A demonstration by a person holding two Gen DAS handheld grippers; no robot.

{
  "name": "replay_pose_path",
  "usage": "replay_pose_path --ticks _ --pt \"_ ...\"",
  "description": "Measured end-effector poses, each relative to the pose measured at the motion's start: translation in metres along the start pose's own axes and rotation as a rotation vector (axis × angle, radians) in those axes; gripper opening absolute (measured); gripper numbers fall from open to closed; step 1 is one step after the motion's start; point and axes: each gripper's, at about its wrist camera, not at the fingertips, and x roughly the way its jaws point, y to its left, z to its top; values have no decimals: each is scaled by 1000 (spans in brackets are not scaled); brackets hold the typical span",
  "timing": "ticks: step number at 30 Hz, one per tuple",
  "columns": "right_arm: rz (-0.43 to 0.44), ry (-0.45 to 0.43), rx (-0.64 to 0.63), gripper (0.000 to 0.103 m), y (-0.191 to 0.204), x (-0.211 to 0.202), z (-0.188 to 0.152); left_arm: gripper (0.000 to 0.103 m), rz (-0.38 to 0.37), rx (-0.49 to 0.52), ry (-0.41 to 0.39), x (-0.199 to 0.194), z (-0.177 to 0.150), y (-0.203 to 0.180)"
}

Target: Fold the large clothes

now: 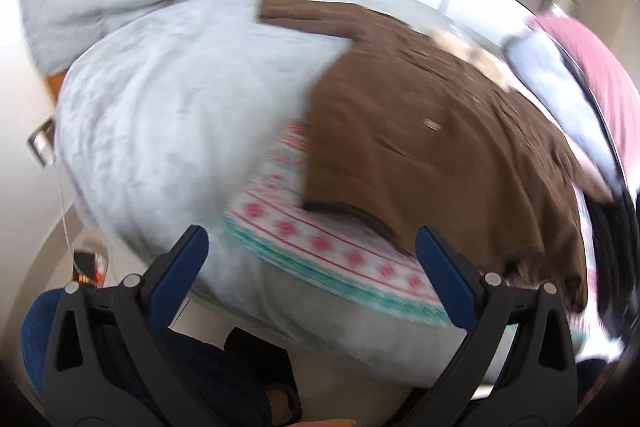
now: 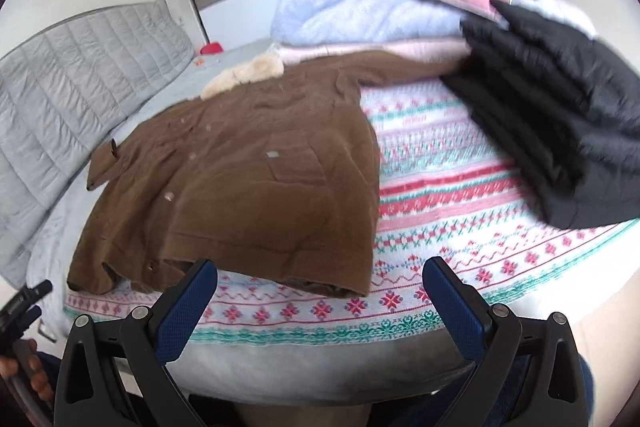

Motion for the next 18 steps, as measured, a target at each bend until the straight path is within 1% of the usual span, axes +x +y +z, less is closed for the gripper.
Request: replay_pose_path --ticks 1,2,3,4,6,8,10,11,12,13,14,15,16,18 --pt "-1 17 4 100 -2 7 0 102 22 -20 15 7 4 7" --pt "-6 44 5 94 -4 19 -1 99 40 -21 37 14 6 11" --pt "-7 60 0 91 -4 26 -2 95 54 -14 69 21 6 11" --pt "-8 75 -7 87 -4 32 -3 95 63 -8 88 26 7 12" --pt "-14 109 -27 82 -2 45 -7 95 50 -23 112 39 6 15" --pt "-59 119 -78 81 3 57 -10 94 17 -37 156 54 4 19" --pt "-103 139 -126 80 7 66 -13 91 3 -40 157 55 0 17" --pt "-121 145 -141 79 8 70 -12 89 -12 -29 144 57 -2 14" --pt "-134 137 -151 78 10 74 -11 88 -29 -19 135 61 -1 12" --pt "-151 143 -161 71 10 77 -9 87 -39 -1 133 65 0 8" --pt "-168 146 -172 60 11 82 -8 81 -36 26 135 67 -1 2" --pt "-160 139 -174 48 11 84 -7 78 -35 40 121 67 -1 -4" --pt "-155 133 -171 44 10 84 -5 77 -36 59 103 65 -1 -8" --pt "-163 102 -152 25 7 82 -1 76 -55 104 76 60 -5 -20"
